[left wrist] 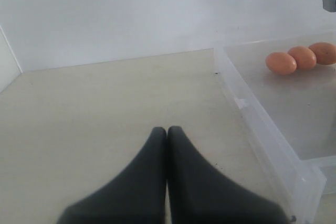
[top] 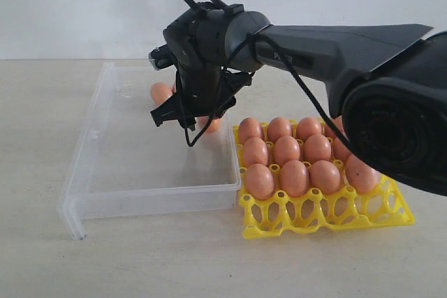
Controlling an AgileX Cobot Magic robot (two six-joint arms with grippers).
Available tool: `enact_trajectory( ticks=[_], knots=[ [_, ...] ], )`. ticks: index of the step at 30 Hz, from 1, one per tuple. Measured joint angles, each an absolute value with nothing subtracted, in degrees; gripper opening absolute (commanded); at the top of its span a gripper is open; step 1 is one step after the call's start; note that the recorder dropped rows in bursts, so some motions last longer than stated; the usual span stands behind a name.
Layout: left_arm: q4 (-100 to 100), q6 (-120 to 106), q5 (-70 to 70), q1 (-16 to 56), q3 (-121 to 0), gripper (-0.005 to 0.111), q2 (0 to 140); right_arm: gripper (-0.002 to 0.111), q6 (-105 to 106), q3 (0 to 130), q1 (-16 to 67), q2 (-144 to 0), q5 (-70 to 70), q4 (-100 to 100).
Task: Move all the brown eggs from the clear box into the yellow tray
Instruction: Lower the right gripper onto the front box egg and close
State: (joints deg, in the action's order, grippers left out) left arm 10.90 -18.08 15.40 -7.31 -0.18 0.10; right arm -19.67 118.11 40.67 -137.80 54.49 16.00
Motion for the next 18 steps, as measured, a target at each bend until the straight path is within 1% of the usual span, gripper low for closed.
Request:
enact_trajectory(
  ticks=[8, 10, 12, 13, 16, 18],
  knots=[
    [10.9, -18.1, 15.4, -7.3, -0.2, -0.004, 0.1, 0.054, -22.2, 118.1, 40.7, -139.9, 49.6, 19.5],
    [10.9, -18.1, 15.4, -7.3, -0.2, -0.004, 0.1, 0.052, -23.5, 118.1, 40.7, -140.5, 48.2, 20.7],
    [10.9, -18.1, 15.4, -7.3, -0.2, -0.004, 0.1, 0.043, -25.0, 118.1, 40.7, -141.1, 46.8, 22.0],
    [10.9, -18.1, 15.4, -7.3, -0.2, -0.004, 0.1, 0.034, -25.4, 118.1, 40.7, -141.3, 46.5, 22.4],
    [10.9, -18.1, 15.4, -7.3, -0.2, -0.004, 0.1, 0.002, -26.0, 118.1, 40.7, -141.4, 45.9, 23.1],
    [10.9, -18.1, 15.4, -7.3, -0.2, -0.004, 0.1, 0.0, -26.2, 118.1, 40.7, -141.4, 45.9, 23.2]
  ],
)
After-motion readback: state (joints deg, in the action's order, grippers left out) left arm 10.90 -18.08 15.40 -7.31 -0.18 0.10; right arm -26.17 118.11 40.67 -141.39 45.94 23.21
